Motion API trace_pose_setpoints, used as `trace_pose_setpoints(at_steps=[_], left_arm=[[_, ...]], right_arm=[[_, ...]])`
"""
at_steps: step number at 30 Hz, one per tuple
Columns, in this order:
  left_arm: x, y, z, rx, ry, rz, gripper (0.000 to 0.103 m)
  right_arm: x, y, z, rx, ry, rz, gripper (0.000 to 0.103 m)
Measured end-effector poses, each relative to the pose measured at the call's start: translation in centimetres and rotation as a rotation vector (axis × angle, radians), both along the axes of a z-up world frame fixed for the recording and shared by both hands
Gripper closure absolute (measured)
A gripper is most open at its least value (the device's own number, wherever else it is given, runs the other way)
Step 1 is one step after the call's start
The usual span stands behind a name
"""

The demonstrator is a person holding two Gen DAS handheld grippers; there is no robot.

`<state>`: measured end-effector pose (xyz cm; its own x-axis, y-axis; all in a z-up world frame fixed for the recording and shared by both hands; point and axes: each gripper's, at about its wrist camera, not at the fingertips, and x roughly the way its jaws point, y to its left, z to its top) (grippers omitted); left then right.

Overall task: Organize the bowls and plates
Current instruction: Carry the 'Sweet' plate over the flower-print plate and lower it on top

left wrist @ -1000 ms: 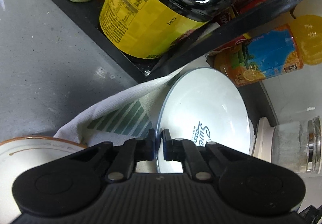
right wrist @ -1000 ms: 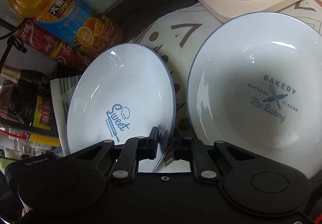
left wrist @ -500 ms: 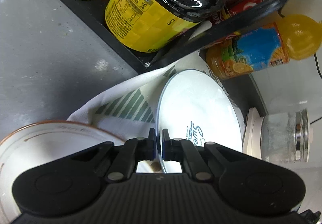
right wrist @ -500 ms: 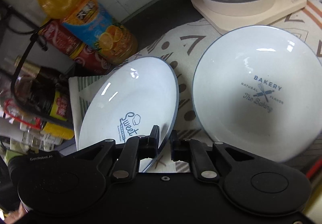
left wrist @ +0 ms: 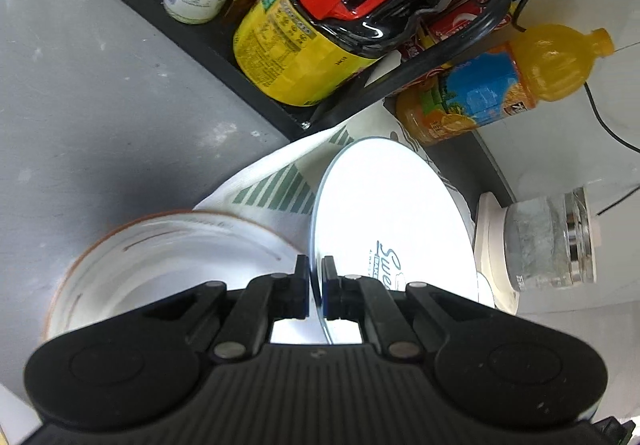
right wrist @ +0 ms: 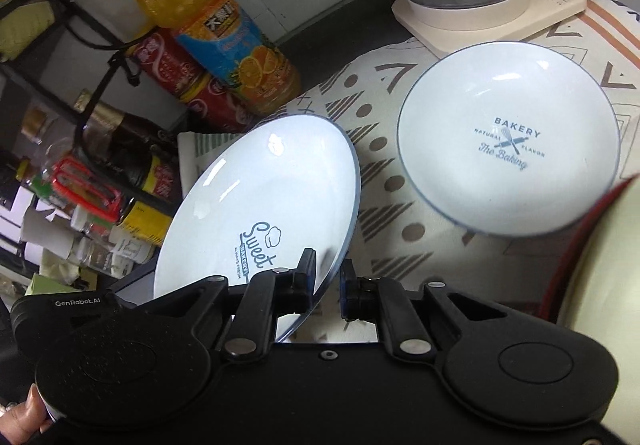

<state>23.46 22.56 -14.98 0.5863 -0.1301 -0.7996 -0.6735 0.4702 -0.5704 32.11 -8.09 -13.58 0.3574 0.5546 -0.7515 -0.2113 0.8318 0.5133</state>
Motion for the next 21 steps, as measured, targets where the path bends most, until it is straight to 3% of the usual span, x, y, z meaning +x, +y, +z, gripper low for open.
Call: trace_pose_setpoints(at_steps=[21], left_arm=[[-8.2,0.0,0.0,-0.003,0.009,-0.022,0.099]], right_arm=[[-7.4,-0.2,0.3,-0.039,-0.096,0.073,0.092]])
